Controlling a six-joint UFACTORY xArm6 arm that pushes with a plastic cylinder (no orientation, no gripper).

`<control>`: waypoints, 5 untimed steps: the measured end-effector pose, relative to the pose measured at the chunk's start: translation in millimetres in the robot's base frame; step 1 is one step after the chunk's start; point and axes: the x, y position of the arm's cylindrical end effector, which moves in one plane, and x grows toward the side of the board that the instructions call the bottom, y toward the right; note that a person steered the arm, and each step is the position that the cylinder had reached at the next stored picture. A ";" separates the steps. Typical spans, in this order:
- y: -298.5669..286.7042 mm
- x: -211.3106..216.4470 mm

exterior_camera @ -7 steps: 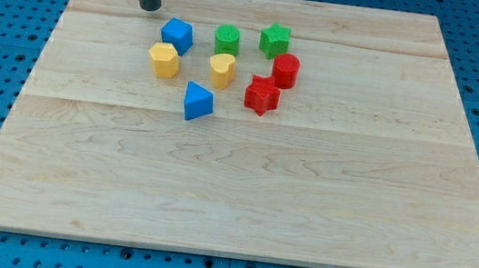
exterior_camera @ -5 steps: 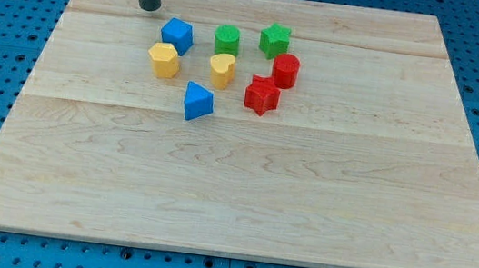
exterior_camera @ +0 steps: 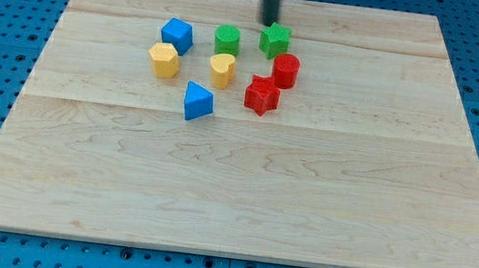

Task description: Place the blue triangle diagonal to the yellow hexagon

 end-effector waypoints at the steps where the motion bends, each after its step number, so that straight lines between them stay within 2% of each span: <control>1: 87.4 59.4; 2: 88.3 157.6; 3: 7.4 213.3; 4: -118.1 183.5; 5: -178.9 201.2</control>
